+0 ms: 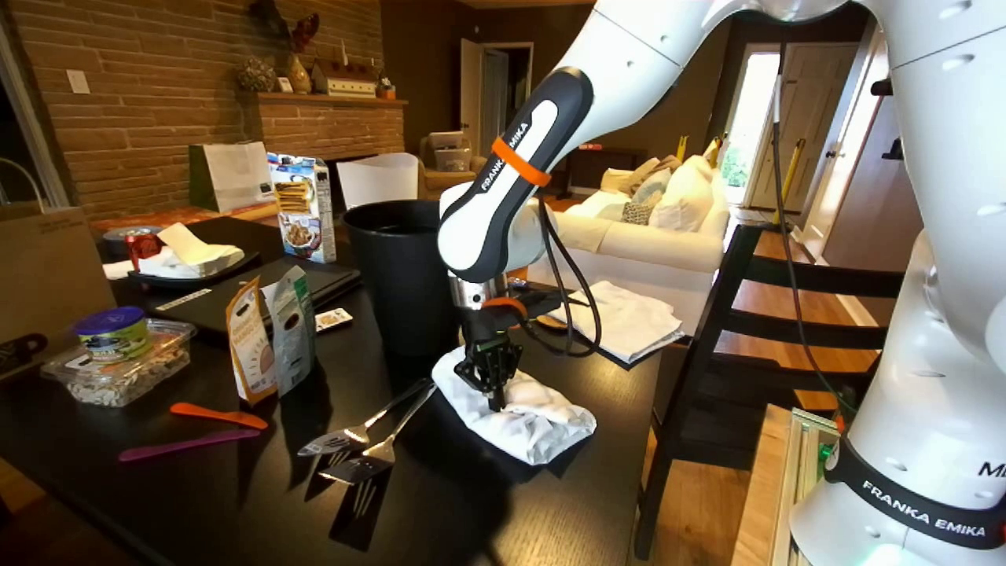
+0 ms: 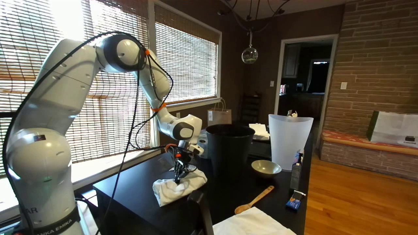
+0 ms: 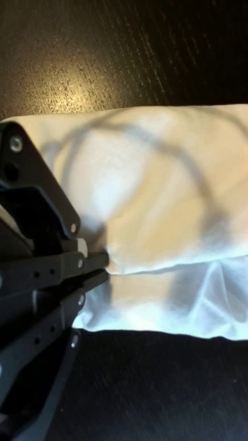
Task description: Fold the towel in half
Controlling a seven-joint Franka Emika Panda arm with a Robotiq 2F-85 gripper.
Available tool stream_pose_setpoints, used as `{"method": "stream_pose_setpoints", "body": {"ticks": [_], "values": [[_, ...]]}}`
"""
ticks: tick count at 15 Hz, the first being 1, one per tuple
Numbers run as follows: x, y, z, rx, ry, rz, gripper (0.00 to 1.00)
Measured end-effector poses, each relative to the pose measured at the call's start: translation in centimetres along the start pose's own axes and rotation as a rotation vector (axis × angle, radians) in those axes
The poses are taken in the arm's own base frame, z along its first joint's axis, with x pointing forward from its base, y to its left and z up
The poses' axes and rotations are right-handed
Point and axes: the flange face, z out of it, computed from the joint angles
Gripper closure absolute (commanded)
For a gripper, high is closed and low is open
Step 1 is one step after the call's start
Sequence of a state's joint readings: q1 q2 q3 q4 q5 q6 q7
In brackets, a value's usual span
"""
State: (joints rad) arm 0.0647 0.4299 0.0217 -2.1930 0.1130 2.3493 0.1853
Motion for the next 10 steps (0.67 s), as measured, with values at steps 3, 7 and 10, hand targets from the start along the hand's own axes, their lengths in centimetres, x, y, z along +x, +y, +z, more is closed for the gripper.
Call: {"method": "stream_pose_setpoints", "body": {"ticks": [3,7,10], "values": [[0.0,0.0,0.0,0.000,0.001,-0.001,0.40],[0.2,0.1,-0.5,0.002,0.010,0.002,0.13],[0.5,0.6,-1.6,0.007,0.030,0.012,0.00]]}}
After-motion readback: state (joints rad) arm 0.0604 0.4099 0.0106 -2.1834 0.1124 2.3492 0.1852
